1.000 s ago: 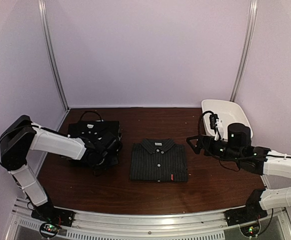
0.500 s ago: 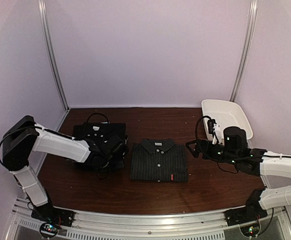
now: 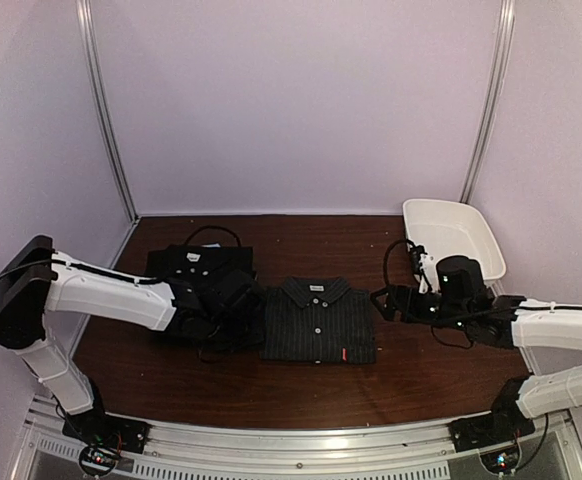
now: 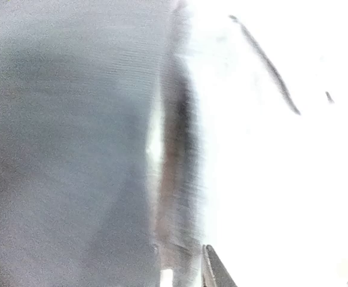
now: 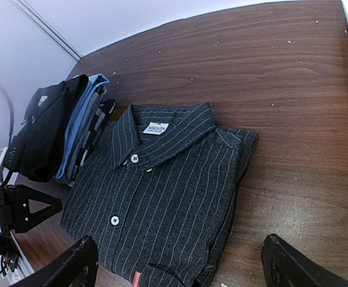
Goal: Fold and stack the long sleeve shirts
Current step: Move the square-folded shirt to the center of the board, then pick up the square-folded shirt from the center of the board.
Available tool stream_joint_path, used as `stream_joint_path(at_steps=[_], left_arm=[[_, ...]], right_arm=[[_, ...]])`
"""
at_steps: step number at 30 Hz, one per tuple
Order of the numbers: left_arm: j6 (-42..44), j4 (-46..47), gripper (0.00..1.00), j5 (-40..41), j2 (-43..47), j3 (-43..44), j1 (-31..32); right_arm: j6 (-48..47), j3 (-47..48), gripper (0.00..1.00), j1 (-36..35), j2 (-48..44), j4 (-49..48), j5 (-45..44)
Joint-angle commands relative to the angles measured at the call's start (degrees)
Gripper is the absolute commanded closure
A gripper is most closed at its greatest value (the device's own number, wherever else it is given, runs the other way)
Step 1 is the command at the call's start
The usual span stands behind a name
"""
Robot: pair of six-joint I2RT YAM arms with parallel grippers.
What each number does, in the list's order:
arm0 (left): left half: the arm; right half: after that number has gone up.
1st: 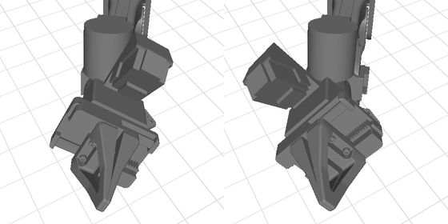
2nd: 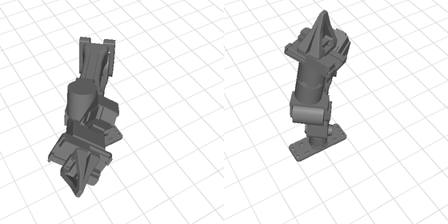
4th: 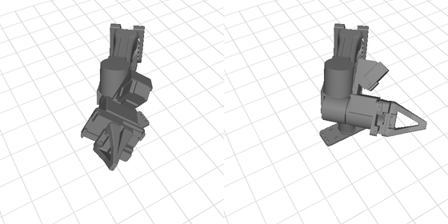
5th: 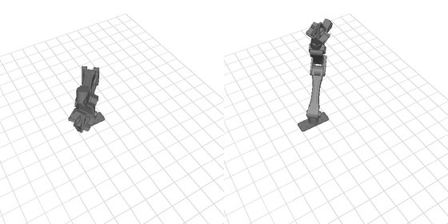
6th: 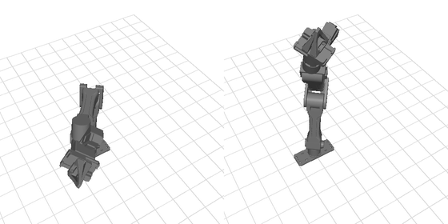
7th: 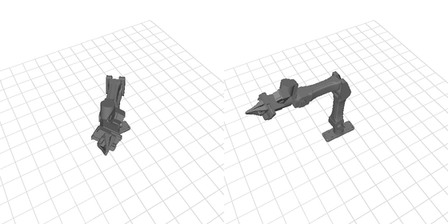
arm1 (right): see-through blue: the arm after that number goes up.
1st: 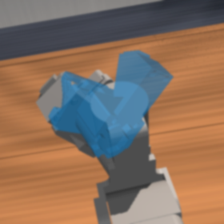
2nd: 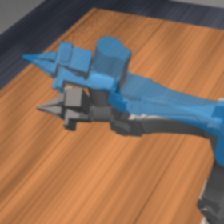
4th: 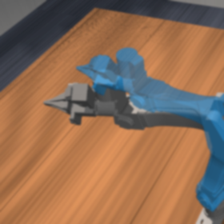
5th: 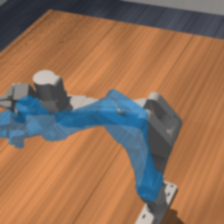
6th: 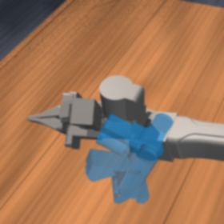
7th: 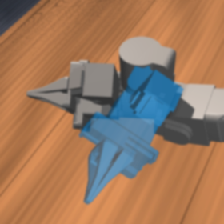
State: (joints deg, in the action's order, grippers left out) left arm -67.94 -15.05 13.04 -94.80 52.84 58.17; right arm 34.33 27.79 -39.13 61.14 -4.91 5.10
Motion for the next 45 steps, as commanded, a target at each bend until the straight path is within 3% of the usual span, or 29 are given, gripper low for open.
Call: stream_joint_path(at_steps=[1,8,18,27,45], left_arm=[[1.08,-0.48,0.72,-0.86,2.07,3.74,1.91],[7.56,-3.21,0.64,1.15,-2.28,11.60,0.80],[16.55,-0.97,0.65,-7.01,-9.89,14.37,-8.19],[19.06,0.58,0.65,-12.17,-15.44,15.32,-9.81],[19.68,0.11,0.68,-15.73,-20.08,17.59,-9.74]], right_arm=[[-0.72,2.66,0.04,0.36,1.26,2.03,-1.57],[-0.97,4.00,0.05,0.44,4.08,2.52,-1.29],[-0.21,5.24,0.06,0.74,6.89,3.32,-0.54],[0.32,4.86,0.09,1.40,10.15,3.30,-0.89],[-0.52,12.14,0.34,1.88,26.57,6.14,0.75]])
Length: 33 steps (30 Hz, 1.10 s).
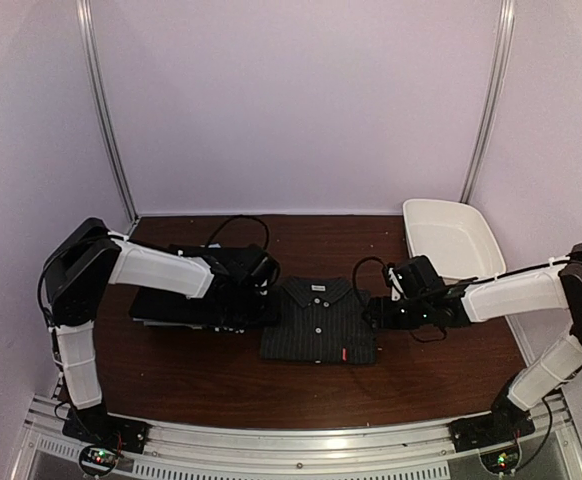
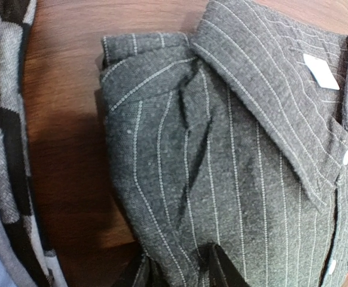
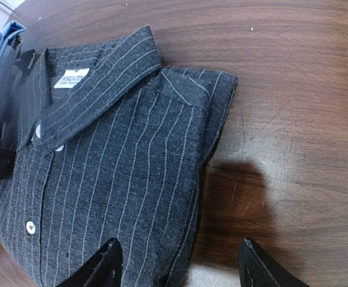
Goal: Fold and stack the long sleeve shirts
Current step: Pick up the square-folded shirt from the center of the board.
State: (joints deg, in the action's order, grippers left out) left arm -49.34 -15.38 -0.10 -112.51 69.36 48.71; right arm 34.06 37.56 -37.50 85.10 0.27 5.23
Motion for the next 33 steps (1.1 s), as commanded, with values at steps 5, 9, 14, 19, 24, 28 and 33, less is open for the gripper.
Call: stream_joint_path(at_steps=[5,9,14,19,24,28,33], left_arm=[[1.62,0.61,0.71,-4.09,-2.53,1.74,-0.19],[2.14,0.59,0.72,-5.32,-2.87,2.82,-0.10],[2.49,1.28,0.81,-7.41,-3.58,4.02,0.21],[3.00,1.17,0.94,-8.34,-3.69,5.56,0.38],[3.93,0.04,1.00,-8.64,-3.18,7.67,0.59],[4.42,-0.86,1.00,-8.24,-1.68,9.46,0.77],[5.16,-2.51,1.00,-7.79,1.20,11.56,0.80]], right_arm=[[-0.23,4.53,0.40,-0.04,6.57,2.82,0.10],[-0.15,4.93,0.46,-0.27,8.10,3.50,-0.38],[0.28,5.19,0.60,-0.56,9.64,3.53,-0.12],[0.57,6.08,0.82,-0.99,10.96,4.23,0.87],[1.56,6.70,1.00,-1.00,9.30,6.03,-0.20],[1.95,7.29,1.00,-1.06,6.78,7.50,-0.40],[2.66,8.41,1.00,-1.05,1.40,8.94,-0.62]])
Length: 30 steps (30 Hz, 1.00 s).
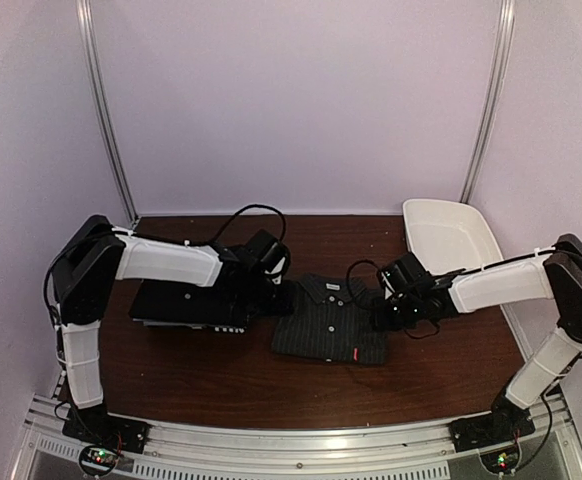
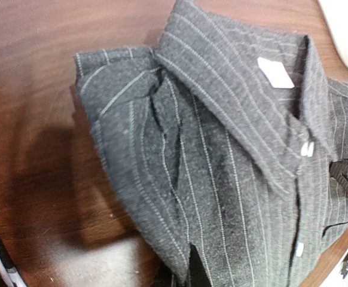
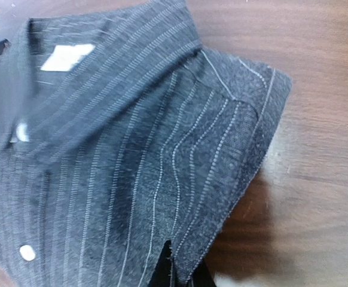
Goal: Fold and stack the long sleeve shirts
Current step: Pick up the square-folded shirt from the center of the board, then place the square-folded shirt on the square-folded shirt.
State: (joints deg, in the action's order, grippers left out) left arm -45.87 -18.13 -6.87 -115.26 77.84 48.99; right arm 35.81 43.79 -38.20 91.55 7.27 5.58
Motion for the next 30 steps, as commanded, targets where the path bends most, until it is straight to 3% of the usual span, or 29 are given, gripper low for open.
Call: stream_joint_path(at_steps=[1,11,16,22,30], left_arm=[[1.87,-0.22,1.00,-0.91,4.58,3.58,0.55],[3.72,-5.58,1.00,1.94,11.23,6.87,0.25],[4.32,-8.24,1.00,3.94,17.08,4.24,-1.60],[5.82,-11.68,1.00,4.59,26.29,-0.84,-7.20],[11.14,-17.26,1.00,1.81,35.34,-4.86,-19.19]], right_arm=[[1.00,2.63,1.00,-0.38,-6.03,2.16,-0.64],[2.40,10.42,1.00,-1.94,-10.81,6.11,2.04],[3.81,16.03,1.00,-4.87,-8.80,6.88,2.43],[6.24,25.53,1.00,-10.48,-2.22,5.19,1.38],[9.04,42.36,1.00,-15.95,11.82,2.65,0.98]])
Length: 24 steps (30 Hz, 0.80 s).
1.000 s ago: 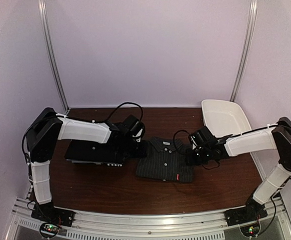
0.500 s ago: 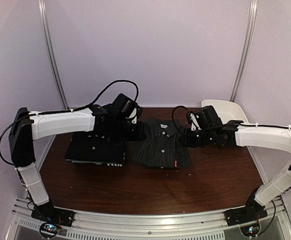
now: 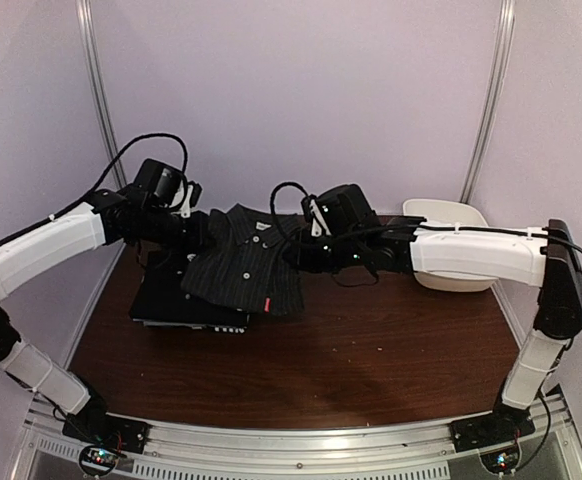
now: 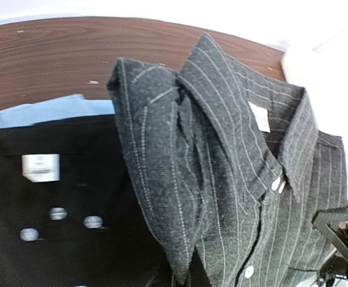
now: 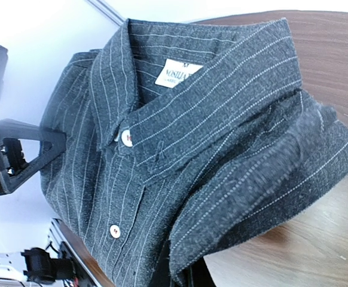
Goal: Fold and stack the long sleeve shirts
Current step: Place the square-folded shirt on the square-folded shirt.
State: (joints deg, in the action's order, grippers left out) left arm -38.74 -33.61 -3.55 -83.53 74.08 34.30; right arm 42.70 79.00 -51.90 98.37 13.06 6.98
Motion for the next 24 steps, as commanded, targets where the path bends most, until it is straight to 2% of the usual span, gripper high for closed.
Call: stream_joint_path(at_steps=[1,6,13,19,24], left_arm=[[4.78,-2.43,1.00,-1.64,4.38,-1.40,-6.37],[7.68,-4.52,1.00,-3.59,6.99,-3.52,-13.00],[9.83,-4.58,1.00,-4.96,9.71,-8.38,-20.26],[11.41,-2.10,1.00,-5.27,9.19,-12.70,-25.35],[11.48,1.48,1.00,-4.33,5.08,-15.78,-27.61]], right_arm=[[2.70,8.98,1.00,-2.65,6.62,-3.32,-0.12],[4.42,18.66,1.00,-4.30,14.22,-3.37,0.62],[5.99,27.65,1.00,-5.21,23.61,-2.71,3.16],[6.35,30.90,1.00,-5.49,28.02,-2.83,3.62],[5.91,30.07,1.00,-4.85,29.99,-2.36,2.68]])
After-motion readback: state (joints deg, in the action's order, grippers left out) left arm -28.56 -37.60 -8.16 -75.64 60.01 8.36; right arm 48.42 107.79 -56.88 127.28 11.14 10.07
